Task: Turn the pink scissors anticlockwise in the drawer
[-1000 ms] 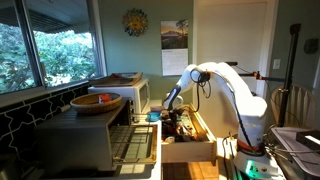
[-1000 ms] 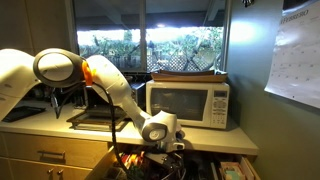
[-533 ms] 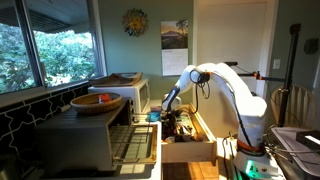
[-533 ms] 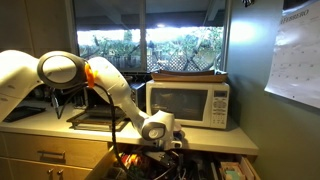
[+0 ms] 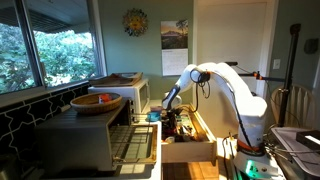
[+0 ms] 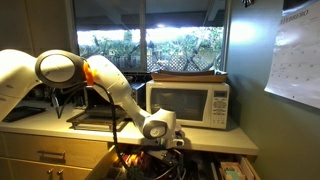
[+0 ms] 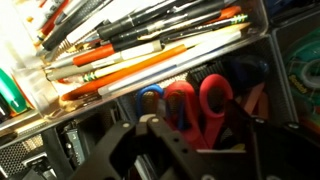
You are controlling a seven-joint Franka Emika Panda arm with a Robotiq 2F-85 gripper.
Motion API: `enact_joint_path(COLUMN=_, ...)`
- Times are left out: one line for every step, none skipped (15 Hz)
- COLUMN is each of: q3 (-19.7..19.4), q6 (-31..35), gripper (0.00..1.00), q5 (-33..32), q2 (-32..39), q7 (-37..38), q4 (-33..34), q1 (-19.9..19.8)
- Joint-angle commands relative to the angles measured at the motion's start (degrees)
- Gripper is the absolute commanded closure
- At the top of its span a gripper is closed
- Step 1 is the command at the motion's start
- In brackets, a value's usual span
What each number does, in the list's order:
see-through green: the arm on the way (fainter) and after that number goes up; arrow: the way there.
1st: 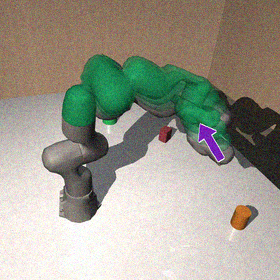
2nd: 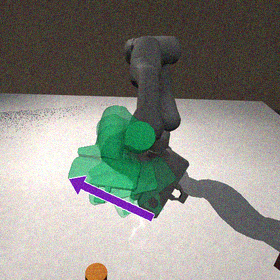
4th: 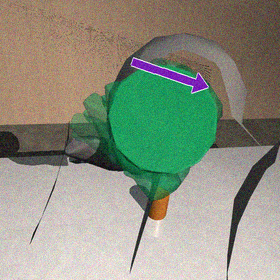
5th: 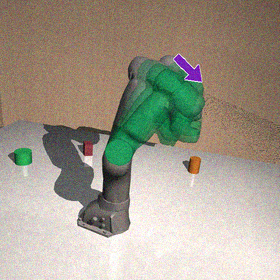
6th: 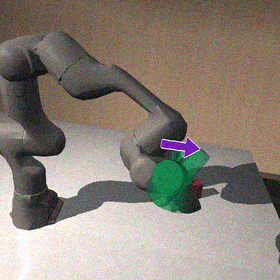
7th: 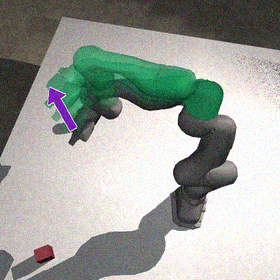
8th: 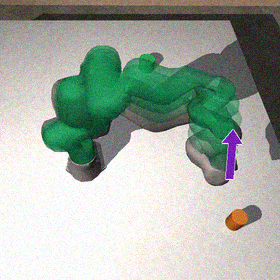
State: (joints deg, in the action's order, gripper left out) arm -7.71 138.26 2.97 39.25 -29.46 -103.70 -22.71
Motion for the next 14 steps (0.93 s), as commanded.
enact_joint_path(q3=1.0, q6=1.6, gripper=0.05, q5=-2.2, q2=-4.7, q7=-4.3, q4=-4.5, q1=-2.3)
enact_joint_path(q3=1.8, q6=1.4, gripper=0.0, q5=-2.1, q2=-6.2, q7=-8.8, q4=-6.4, q1=-4.0)
enact_joint_path(q3=1.7, q6=2.1, gripper=0.0, q5=-2.3, q2=-7.3, q7=-12.0, q4=-7.8, q1=-4.6)
enact_joint_path(q3=1.7, q6=3.0, gripper=0.0, q5=-1.8, q2=-8.8, q7=-16.1, q4=-9.8, q1=-6.0)
enact_joint_path(q3=2.0, q6=3.6, gripper=0.0, q5=-1.0, q2=-10.6, q7=-20.2, q4=-11.6, q1=-7.2)
enact_joint_path(q3=2.6, q6=5.2, gripper=0.0, q5=-0.1, q2=-12.7, q7=-25.7, q4=-13.7, q1=-8.9)
enact_joint_path(q3=2.7, q6=6.4, gripper=0.0, q5=0.6, q2=-14.7, q7=-29.9, q4=-15.5, q1=-9.9)
enact_joint_path(q3=3.1, q6=7.1, gripper=0.0, q5=1.6, q2=-17.1, q7=-34.4, q4=-17.4, q1=-11.1)
enact_joint_path(q3=3.2, q6=6.2, gripper=0.0, q5=2.8, q2=-19.1, q7=-38.5, q4=-18.6, q1=-12.1)
enact_joint_path(q3=3.0, q6=5.0, gripper=0.0, q5=3.8, q2=-21.4, q7=-41.7, q4=-19.8, q1=-12.7)
enact_joint_path(q3=2.7, q6=3.2, gripper=0.0, q5=5.0, q2=-23.2, q7=-44.7, q4=-20.4, q1=-13.0)
enact_joint_path(q3=1.6, q6=2.5, gripper=0.0, q5=5.4, q2=-25.5, q7=-45.6, q4=-21.4, q1=-12.3)
enact_joint_path(q3=0.8, q6=1.2, gripper=0.0, q5=6.2, q2=-27.3, q7=-46.5, q4=-21.9, q1=-11.8)
enact_joint_path(q3=0.1, q6=1.3, gripper=0.0, q5=7.4, q2=-29.8, q7=-46.7, q4=-23.1, q1=-11.1)
